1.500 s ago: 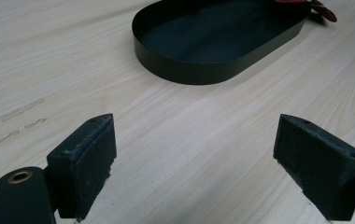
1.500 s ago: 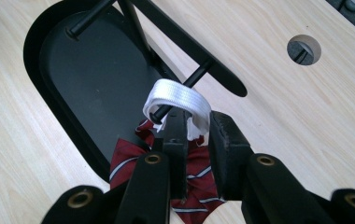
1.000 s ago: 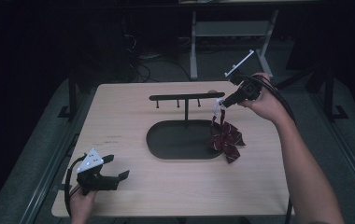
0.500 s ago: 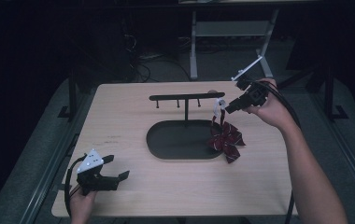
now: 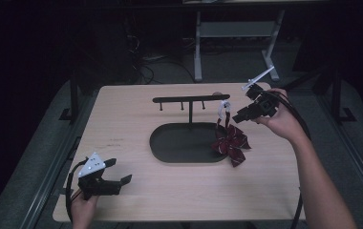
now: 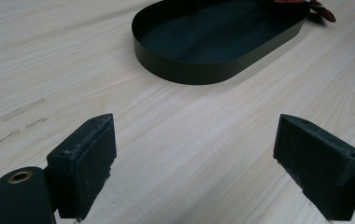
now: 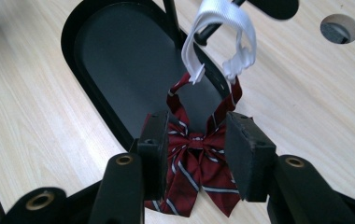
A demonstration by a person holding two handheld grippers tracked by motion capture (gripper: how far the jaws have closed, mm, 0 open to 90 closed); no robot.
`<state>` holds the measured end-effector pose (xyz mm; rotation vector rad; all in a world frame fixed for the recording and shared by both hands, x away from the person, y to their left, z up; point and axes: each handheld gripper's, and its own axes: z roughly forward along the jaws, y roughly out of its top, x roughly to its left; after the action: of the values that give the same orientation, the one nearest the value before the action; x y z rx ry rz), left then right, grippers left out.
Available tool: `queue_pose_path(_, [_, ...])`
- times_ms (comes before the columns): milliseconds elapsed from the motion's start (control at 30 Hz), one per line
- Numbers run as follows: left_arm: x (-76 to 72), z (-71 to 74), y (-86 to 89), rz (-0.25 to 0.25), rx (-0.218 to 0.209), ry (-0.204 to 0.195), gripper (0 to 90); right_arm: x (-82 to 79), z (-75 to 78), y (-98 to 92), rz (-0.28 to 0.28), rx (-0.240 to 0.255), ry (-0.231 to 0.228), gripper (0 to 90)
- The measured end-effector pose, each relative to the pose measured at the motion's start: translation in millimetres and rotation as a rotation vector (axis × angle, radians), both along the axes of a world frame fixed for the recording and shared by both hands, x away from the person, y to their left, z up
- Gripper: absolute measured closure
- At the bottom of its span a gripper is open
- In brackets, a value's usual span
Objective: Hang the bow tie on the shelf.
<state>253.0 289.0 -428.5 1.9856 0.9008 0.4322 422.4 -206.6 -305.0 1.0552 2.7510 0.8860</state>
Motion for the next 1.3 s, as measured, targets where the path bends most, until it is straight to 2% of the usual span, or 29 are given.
queue_pose_path(433, [0.0, -0.1, -0.1, 0.001, 0.001, -0.001, 13.1, -9.0, -14.2, -12.2, -0.020, 0.039, 0.027, 56.1])
queue_pose_path(1300, [-0.2, -0.2, -1.2, -0.001, 0.003, -0.002, 13.1, -33.0, -47.1, -38.7, -0.069, 0.061, 0.064, 53.7])
